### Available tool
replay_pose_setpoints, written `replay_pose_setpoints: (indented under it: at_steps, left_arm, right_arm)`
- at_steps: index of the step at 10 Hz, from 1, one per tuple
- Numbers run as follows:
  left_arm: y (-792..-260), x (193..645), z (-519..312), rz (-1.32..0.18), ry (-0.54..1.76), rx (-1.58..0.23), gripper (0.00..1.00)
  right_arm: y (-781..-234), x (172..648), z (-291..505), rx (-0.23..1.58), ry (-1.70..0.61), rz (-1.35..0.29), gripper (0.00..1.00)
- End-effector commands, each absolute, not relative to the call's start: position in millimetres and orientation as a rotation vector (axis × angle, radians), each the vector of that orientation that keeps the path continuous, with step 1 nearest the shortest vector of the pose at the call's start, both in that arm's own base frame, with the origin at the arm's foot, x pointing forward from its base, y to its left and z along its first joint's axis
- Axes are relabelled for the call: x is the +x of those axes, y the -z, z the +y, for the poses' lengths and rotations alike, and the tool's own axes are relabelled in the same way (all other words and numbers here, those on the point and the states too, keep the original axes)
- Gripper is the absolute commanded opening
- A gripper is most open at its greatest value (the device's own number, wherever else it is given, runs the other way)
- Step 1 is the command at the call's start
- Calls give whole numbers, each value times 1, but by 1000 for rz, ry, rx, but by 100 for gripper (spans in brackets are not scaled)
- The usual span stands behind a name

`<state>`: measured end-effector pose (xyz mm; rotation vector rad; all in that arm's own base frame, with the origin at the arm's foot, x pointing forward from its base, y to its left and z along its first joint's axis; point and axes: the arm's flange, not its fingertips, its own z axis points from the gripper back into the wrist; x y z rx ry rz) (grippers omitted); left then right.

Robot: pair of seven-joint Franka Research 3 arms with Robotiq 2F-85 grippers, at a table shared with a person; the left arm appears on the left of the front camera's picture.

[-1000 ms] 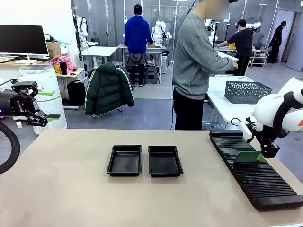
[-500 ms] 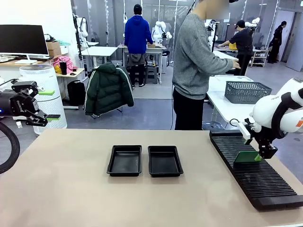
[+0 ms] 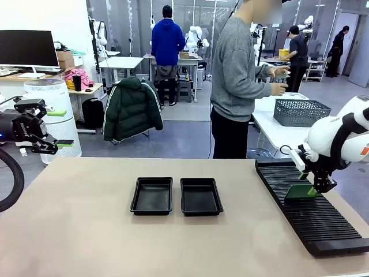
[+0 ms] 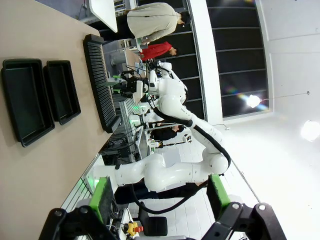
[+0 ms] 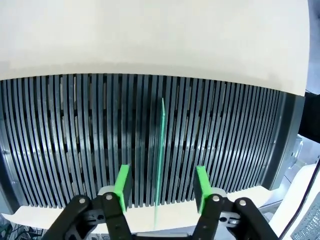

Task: Inspect and transfer BCBs to ESD trays.
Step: Pick up the Blank PCB from the PCB Rack and place it in the left ESD tray.

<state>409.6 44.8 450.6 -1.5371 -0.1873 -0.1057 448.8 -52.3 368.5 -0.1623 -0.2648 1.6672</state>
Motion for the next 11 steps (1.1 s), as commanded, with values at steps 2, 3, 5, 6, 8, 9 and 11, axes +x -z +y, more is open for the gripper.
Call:
replay_pose_setpoints:
  at_steps: [2, 3, 5, 6, 8, 9, 11]
  left_arm:
    - [-451, 409, 46, -189, 104, -1538, 100]
    - [-451, 409, 46, -189, 104, -1538, 100]
    - [-451, 409, 46, -189, 104, -1538, 100]
    - [-451, 409, 46, -189, 104, -1538, 100]
    - [-451, 409, 46, -189, 104, -1538, 100]
    - [-451, 409, 46, -189, 104, -1538, 100]
    - [-451, 409, 46, -189, 104, -1538, 100]
  right_arm:
    - [-363, 454, -54, -184, -1660, -259, 50]
    - [-365, 459, -54, -179, -1662, -244, 46]
    - [-371, 467, -54, -177, -1667, -220, 36]
    - [-373, 471, -54, -176, -1670, -209, 30]
    - [-376, 479, -53, -168, -1675, -177, 20]
    - [-377, 481, -52, -163, -1676, -169, 21]
    - [-381, 486, -52, -158, -1680, -148, 11]
